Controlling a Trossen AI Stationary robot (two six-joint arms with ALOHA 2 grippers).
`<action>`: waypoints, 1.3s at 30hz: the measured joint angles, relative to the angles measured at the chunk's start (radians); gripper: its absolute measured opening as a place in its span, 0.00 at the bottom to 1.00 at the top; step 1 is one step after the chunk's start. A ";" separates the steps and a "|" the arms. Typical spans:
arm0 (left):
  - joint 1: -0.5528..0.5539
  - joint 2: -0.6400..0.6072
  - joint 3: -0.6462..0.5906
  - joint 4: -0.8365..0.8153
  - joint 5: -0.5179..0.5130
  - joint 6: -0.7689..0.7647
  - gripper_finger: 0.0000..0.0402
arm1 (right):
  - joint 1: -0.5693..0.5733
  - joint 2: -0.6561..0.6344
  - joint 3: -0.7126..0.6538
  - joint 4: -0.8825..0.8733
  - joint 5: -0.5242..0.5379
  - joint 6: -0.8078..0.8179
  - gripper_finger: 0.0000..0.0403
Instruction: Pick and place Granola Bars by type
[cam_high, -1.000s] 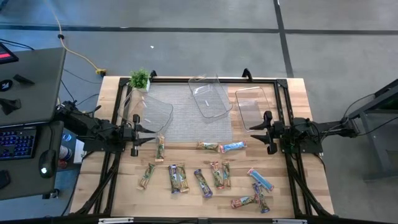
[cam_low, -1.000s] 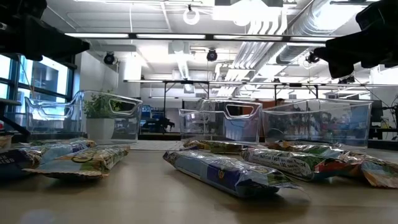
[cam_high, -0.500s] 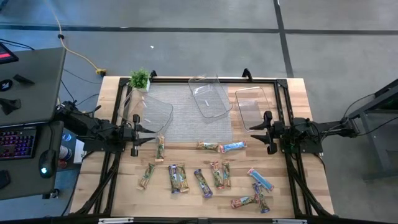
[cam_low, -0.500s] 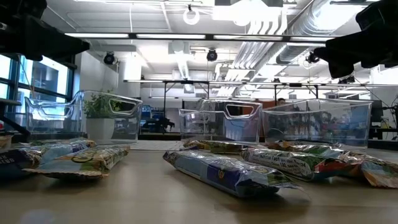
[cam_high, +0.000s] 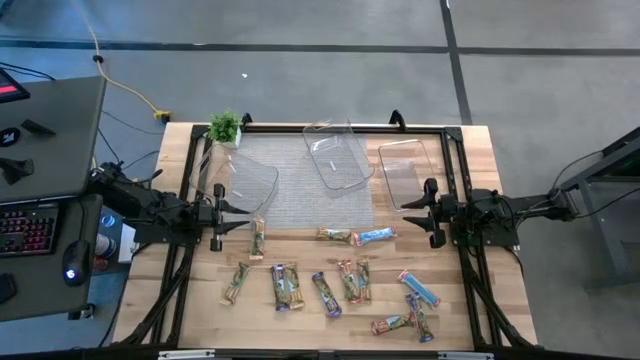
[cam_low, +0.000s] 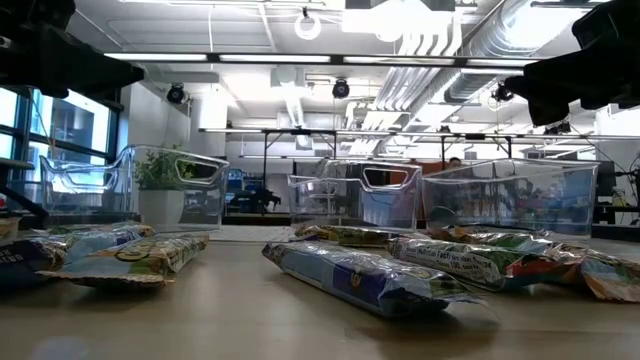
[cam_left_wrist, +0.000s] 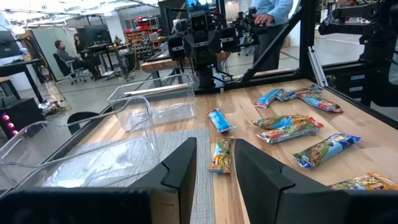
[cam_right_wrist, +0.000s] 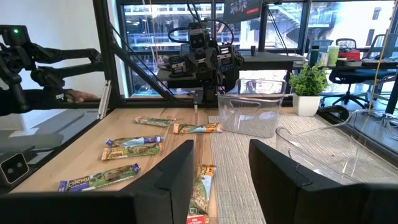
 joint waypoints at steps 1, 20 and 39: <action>0.000 0.000 0.000 0.000 0.000 0.000 0.26 | 0.000 0.000 0.000 0.000 0.000 0.000 0.34; 0.000 0.000 0.001 -0.010 -0.040 0.000 0.26 | 0.000 0.000 0.000 0.000 0.000 0.000 0.34; 0.000 0.000 0.001 -0.012 -0.015 0.000 0.26 | 0.000 0.000 0.000 0.000 0.000 0.000 0.34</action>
